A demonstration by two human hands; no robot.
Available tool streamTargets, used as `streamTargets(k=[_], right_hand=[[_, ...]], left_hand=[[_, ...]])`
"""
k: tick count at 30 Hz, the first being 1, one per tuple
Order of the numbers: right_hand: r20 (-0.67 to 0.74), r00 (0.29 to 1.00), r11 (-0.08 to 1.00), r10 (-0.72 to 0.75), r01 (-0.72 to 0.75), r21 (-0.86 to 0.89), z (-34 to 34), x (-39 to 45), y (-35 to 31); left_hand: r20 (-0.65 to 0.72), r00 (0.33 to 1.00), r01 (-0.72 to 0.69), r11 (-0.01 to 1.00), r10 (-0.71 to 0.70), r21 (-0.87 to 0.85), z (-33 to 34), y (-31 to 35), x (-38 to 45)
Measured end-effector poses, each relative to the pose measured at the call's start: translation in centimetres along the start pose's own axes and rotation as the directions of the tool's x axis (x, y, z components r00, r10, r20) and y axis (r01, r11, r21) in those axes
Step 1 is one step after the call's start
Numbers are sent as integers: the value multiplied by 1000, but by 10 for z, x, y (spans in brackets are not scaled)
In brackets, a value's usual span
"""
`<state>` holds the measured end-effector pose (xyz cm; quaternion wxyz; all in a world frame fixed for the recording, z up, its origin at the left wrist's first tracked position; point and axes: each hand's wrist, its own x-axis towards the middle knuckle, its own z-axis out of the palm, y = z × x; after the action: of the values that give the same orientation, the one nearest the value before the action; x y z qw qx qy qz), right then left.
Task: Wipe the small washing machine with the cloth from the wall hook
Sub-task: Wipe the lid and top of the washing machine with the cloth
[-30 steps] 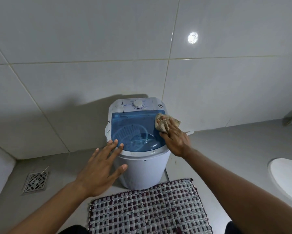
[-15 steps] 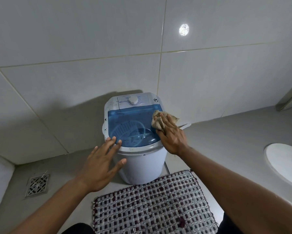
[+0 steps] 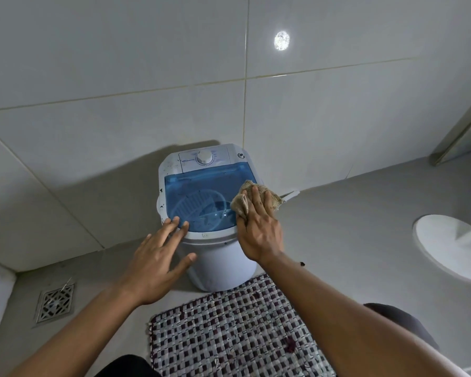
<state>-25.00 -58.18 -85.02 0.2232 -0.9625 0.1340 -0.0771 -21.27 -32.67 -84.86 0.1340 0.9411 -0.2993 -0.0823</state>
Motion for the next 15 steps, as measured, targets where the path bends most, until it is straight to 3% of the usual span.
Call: streamTargets(k=[10, 15], right_hand=[[-111, 979, 985, 171, -173, -5, 39, -14, -33], [-134, 952, 958, 276, -261, 119, 44, -21, -58]], left_hand=[[-5, 1000, -27, 998, 27, 54, -9, 5, -2], [-8, 1000, -22, 998, 22, 62, -11, 7, -2]])
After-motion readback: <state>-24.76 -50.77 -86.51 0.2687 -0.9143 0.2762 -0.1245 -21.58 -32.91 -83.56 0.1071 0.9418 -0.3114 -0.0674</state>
